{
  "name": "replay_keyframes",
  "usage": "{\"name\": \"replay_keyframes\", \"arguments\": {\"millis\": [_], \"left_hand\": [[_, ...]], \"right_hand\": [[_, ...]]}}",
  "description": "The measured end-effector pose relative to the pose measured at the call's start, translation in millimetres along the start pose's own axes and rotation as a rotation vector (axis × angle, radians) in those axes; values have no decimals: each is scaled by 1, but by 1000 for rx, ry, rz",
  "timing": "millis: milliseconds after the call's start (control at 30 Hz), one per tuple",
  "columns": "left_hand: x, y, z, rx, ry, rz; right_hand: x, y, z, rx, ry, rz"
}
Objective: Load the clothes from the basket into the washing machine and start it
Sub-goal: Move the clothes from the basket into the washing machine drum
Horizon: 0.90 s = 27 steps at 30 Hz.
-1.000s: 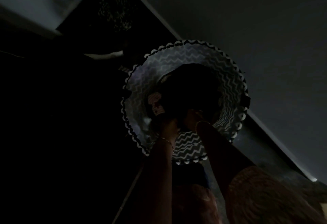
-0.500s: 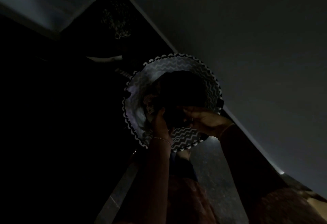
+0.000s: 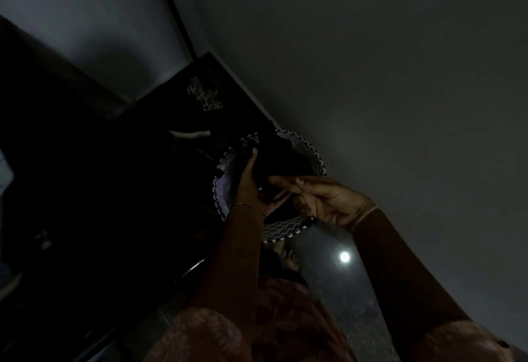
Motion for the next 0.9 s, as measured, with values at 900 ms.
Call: {"name": "replay_keyframes", "arguments": {"millis": [900], "left_hand": [[28,50,234,368,-201,-597]], "right_hand": [[101,-61,76,-13,600,925]]}}
Point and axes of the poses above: each hand's wrist, its own z-axis away from the middle knuckle, its own x-axis out of the palm, y = z × x, the point moved 4 cm from there along -z, towards the middle knuckle, and after that the axes turned 13 degrees about z, right-handed, at the moved point
